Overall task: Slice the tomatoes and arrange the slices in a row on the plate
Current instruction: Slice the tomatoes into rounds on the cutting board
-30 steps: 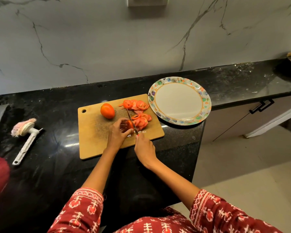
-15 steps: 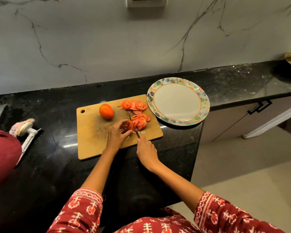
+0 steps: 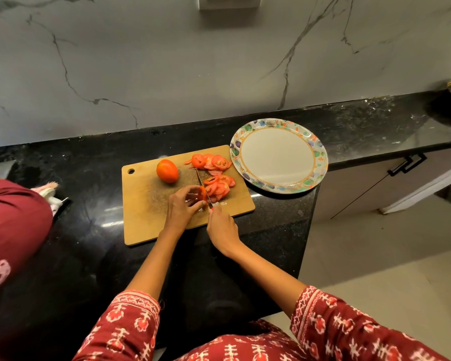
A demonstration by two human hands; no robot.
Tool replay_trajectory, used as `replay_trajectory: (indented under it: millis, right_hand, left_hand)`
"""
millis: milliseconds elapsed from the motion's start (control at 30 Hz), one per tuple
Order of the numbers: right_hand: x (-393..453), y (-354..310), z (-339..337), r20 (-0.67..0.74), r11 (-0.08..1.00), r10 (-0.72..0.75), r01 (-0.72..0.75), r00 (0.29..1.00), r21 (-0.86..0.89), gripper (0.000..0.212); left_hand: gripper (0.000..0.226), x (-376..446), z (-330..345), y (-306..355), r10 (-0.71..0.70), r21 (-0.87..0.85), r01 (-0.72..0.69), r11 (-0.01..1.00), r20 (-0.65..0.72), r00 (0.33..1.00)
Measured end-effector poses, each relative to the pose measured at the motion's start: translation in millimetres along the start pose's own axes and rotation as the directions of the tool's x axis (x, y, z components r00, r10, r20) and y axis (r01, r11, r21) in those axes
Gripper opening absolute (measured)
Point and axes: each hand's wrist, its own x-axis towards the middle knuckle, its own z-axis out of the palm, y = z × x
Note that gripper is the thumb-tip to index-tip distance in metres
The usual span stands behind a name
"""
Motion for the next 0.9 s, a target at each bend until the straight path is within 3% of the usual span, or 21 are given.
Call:
replay_trajectory:
  millis: [667, 900]
  right_hand:
    - [4, 1, 6, 0.022, 1.000, 0.020, -0.020, 1.000, 0.007, 0.033]
    - [7, 5, 9, -0.002, 0.997, -0.012, 0.012, 1.000, -0.081, 0.034]
  left_hand:
    - [0.043, 0, 0, 0, 0.036, 0.027, -0.036, 0.999, -0.010, 0.999]
    - [0.038, 6, -1, -1, 0.058, 0.058, -0.058, 0.997, -0.006, 0.998]
